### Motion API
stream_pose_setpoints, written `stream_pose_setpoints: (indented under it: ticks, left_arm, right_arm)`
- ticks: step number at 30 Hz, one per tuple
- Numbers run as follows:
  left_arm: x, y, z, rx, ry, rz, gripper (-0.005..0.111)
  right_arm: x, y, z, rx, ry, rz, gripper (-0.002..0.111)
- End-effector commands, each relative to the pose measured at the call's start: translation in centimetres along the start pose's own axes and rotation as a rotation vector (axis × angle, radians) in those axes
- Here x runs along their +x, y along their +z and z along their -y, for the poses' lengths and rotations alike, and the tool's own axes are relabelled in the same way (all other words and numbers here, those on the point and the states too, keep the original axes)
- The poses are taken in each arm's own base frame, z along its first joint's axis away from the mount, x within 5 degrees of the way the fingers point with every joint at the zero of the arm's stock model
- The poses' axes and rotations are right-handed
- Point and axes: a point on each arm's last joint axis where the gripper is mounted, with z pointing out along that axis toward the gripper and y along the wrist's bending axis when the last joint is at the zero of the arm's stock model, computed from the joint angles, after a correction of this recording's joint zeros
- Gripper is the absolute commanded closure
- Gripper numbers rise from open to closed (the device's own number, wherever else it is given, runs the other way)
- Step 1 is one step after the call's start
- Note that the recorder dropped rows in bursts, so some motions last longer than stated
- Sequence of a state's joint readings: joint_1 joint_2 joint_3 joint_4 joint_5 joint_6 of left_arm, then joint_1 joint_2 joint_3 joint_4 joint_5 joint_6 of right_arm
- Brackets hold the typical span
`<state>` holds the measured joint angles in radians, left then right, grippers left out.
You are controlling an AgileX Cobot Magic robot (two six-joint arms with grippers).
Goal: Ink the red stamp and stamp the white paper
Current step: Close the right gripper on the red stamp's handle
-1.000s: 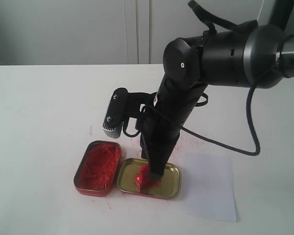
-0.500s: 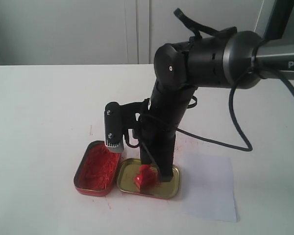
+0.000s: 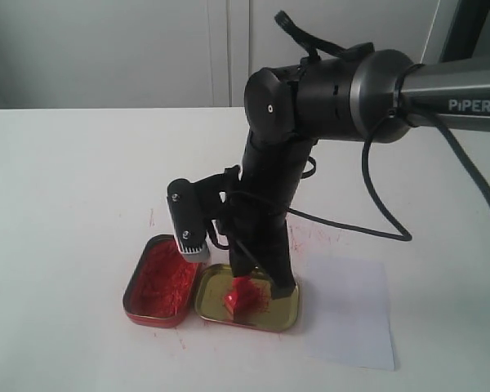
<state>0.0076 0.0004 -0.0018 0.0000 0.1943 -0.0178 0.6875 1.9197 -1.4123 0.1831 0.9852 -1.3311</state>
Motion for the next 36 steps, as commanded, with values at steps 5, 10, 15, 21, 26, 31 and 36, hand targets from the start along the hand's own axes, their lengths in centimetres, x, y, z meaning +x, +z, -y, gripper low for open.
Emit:
stream_pose_setpoints:
  ticks: [5,10,15,21,26,31,36]
  left_arm:
    - [0.0,0.0,0.0,0.003,-0.009,0.000,0.107]
    - [0.0,0.0,0.0,0.003,-0.009,0.000,0.107]
    - [0.0,0.0,0.0,0.003,-0.009,0.000,0.107]
    - [0.0,0.0,0.0,0.003,-0.009,0.000,0.107]
    - [0.0,0.0,0.0,0.003,-0.009,0.000,0.107]
    - [0.0,0.0,0.0,0.003,-0.009,0.000,0.107]
    - [0.0,0.0,0.0,0.003,-0.009,0.000,0.107]
  right_arm:
    - [-0.2,-0.2,0.2,0.020,-0.163,0.010,0.070]
    - [-0.2,0.3,0.2,0.009,-0.192,0.005,0.070]
    - [0.0,1.6,0.7,0.014,-0.189,-0.001,0.070]
    - [0.2,3.2,0.7,-0.016,-0.181,-0.010,0.070]
    - [0.3,3.9,0.7,-0.035,-0.179,-0.014,0.070]
    - [0.3,3.9,0.6,-0.050,-0.179,-0.016,0.070]
    - [0.5,4.7,0.5,-0.082,-0.167,-0.019,0.070]
